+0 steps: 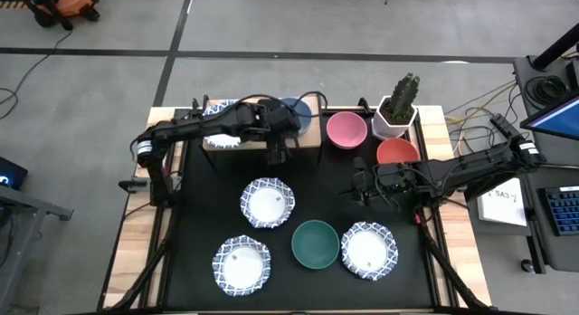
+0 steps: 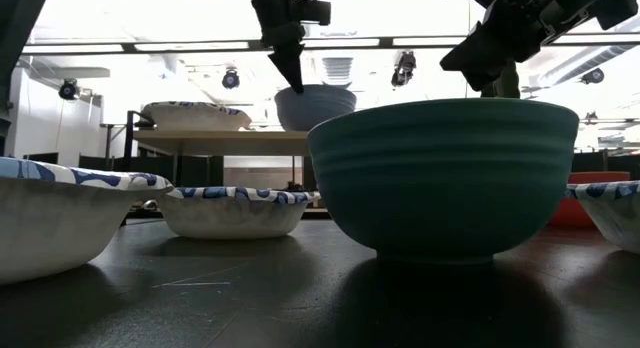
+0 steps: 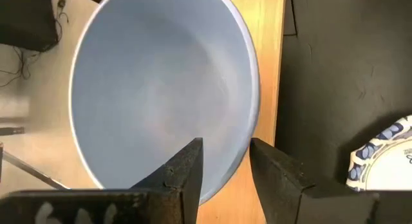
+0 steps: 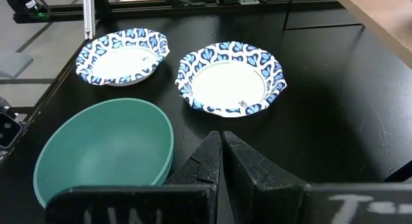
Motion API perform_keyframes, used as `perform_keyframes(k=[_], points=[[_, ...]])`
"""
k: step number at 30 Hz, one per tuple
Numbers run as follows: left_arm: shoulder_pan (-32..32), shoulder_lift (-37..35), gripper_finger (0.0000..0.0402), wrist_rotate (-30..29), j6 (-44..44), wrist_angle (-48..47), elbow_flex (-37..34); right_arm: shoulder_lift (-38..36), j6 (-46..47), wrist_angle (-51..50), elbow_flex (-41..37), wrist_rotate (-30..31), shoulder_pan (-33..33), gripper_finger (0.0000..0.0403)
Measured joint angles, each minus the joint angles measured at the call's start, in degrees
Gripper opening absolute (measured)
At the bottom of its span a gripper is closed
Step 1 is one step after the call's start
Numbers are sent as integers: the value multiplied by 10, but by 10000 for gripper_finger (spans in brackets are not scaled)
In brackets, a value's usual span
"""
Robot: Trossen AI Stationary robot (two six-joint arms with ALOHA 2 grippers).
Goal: Place and stack bowls onto a shelf
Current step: Put the blue bowl on the shelf, then stack the orange bowl on top of the blue bowl on the shelf
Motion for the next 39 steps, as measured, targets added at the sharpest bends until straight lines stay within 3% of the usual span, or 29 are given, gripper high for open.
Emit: perform_keyframes(k=[8,14,20,28,32,39], points=[[-1,0,136,-1,-2,-7,17,0,34,23,-12,0,0,9],[-7,-9,139,-5,-20,-5,48,0,44,160,-59,0,8,9],[-25,-43,139,54,-50,5,25,0,44,223,-91,0,16,9],[-87,-155,139,70,-103,130,-142,0,76,227,-122,65,16,9],[-141,-228,140,70,-131,228,-249,0,136,222,-135,118,16,9],[-228,-327,140,70,-131,419,-433,0,159,219,-125,162,16,9]])
